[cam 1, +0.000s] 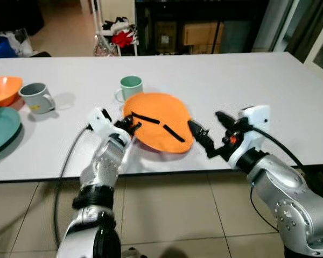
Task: Setting the table
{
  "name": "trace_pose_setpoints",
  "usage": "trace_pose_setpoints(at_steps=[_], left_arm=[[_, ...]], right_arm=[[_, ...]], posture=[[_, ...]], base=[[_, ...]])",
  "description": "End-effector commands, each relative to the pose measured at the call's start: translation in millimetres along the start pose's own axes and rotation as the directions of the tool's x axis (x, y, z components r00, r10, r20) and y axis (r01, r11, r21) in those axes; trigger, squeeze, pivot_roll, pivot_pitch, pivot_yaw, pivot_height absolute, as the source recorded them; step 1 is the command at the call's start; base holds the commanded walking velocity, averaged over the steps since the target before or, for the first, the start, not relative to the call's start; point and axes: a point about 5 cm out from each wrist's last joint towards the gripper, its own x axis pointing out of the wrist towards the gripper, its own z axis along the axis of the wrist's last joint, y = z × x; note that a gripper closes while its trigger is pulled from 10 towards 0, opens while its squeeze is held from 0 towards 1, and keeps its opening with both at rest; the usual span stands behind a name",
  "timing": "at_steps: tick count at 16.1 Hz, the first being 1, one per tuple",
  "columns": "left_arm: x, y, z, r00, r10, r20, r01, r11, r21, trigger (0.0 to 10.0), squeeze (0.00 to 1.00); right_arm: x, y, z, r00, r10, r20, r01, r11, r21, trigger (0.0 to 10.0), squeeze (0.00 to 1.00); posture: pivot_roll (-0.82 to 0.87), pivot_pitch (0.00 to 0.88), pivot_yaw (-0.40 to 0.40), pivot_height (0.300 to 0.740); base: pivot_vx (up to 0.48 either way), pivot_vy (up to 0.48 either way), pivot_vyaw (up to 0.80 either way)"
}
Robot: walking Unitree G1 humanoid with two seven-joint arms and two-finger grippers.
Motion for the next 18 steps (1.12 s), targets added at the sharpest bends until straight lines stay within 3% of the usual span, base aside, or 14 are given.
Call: trace_pose_setpoints(at_steps=[1,5,7,8,9,10,11,12,18], left_arm=[[7.0,-6.1,-0.2,1.0,-0.009,-0.004,0.008,0.999,-0.052,10.0,0.0],[14.7,0.8,-12.8,0.996,0.087,-0.023,-0.09,0.981,-0.172,10.0,0.0],[15.9,1.6,-17.0,0.994,0.106,-0.025,-0.109,0.966,-0.234,10.0,0.0],[16.6,1.6,-23.9,0.991,0.129,-0.037,-0.134,0.939,-0.315,10.0,0.03],[17.1,0.8,-27.5,0.99,0.133,-0.05,-0.142,0.933,-0.332,10.0,0.09],[18.0,-3.8,-35.9,0.989,0.121,-0.085,-0.142,0.94,-0.311,10.0,0.54],[18.4,-5.8,-38.9,0.989,0.117,-0.093,-0.14,0.945,-0.294,10.0,0.87],[18.2,-6.0,-43.0,0.986,0.128,-0.109,-0.151,0.958,-0.242,10.0,1.0],[14.7,16.2,-28.9,0.989,0.132,-0.064,-0.143,0.967,-0.213,10.0,1.0]], right_arm=[[-1.1,6.7,1.7,0.997,0.067,-0.027,-0.067,0.998,-0.01,10.0,0.0],[-7.2,10.0,-11.4,0.976,0.116,-0.182,-0.125,0.991,-0.039,10.0,0.0],[-8.4,10.0,-13.1,0.974,0.116,-0.196,-0.126,0.991,-0.039,10.0,0.0],[-9.1,10.3,-13.9,0.974,0.112,-0.198,-0.121,0.992,-0.035,10.0,0.0],[-9.3,10.6,-13.8,0.974,0.112,-0.199,-0.121,0.992,-0.035,10.0,0.0],[-10.1,11.5,-13.5,0.973,0.113,-0.204,-0.123,0.992,-0.035,10.0,0.0],[-10.5,11.7,-13.2,0.972,0.113,-0.208,-0.123,0.992,-0.036,10.0,0.0],[-11.6,11.6,-12.8,0.971,0.108,-0.214,-0.12,0.992,-0.045,10.0,0.0],[-11.4,8.7,-12.2,0.974,0.071,-0.213,-0.093,0.991,-0.093,10.0,0.0]], posture=[[0.04,0.0,0.045,0.727],[0.02,0.0,0.054,0.727],[0.02,0.0,0.054,0.727],[0.0,0.0,0.055,0.727],[0.0,0.0,0.055,0.727],[0.0,0.0,0.058,0.727],[0.0,0.0,0.058,0.727],[-0.01,0.0,0.064,0.727],[0.0,0.0,0.06,0.727]], base=[[0.0,0.0,0.0],[0.0,0.0,0.0],[0.0,0.0,0.0],[0.0,0.0,0.0],[0.0,0.0,0.0],[0.0,0.0,0.0],[0.0,0.0,0.0],[0.0,0.0,0.0],[0.0,0.0,0.0]])
